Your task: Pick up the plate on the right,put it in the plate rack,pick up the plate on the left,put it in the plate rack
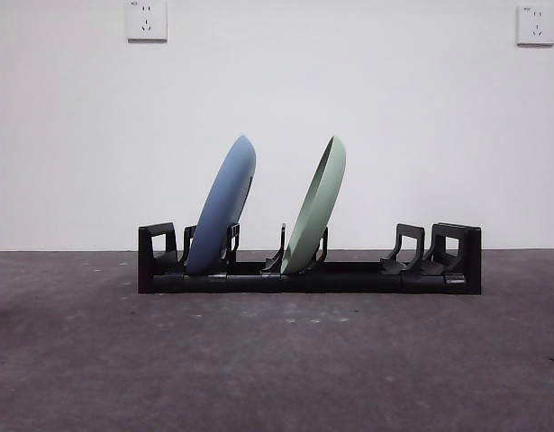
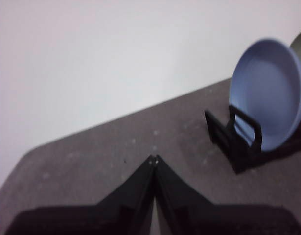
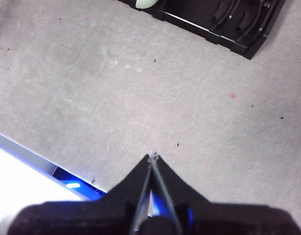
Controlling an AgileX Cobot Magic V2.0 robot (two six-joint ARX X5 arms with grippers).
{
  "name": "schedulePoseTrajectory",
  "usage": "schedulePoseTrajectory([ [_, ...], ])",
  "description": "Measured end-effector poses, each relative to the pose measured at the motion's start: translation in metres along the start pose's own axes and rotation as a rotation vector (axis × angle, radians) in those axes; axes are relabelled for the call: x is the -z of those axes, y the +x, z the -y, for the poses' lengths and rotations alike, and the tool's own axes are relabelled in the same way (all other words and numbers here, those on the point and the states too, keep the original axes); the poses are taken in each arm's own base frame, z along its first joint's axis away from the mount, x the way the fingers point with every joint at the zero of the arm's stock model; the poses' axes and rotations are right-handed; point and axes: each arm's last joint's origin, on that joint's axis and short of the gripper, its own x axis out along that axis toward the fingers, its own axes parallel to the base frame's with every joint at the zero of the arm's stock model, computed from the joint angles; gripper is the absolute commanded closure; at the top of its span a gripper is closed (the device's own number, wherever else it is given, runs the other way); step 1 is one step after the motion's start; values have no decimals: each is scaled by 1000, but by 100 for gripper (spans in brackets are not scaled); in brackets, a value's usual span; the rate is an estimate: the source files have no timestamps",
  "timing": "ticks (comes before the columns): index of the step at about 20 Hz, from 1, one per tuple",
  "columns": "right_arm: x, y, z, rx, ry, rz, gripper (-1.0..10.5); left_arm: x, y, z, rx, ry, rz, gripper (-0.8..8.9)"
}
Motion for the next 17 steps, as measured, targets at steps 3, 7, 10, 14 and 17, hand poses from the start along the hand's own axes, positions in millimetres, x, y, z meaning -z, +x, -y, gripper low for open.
schedulePoseTrajectory([
  [3, 0, 0, 0, 0, 0, 0, 946, 27, -2, 5, -23, -41, -21, 817],
  [7, 0, 0, 0, 0, 0, 0, 946, 49, -4, 6, -63, -94, -45, 817],
  [10, 0, 0, 0, 0, 0, 0, 946, 59, -6, 6, -87, -125, -59, 817],
  [14, 0, 0, 0, 0, 0, 0, 946, 72, -8, 7, -103, -159, -151, 817],
  [17, 0, 0, 0, 0, 0, 0, 946, 71, -8, 6, -99, -170, -148, 817],
])
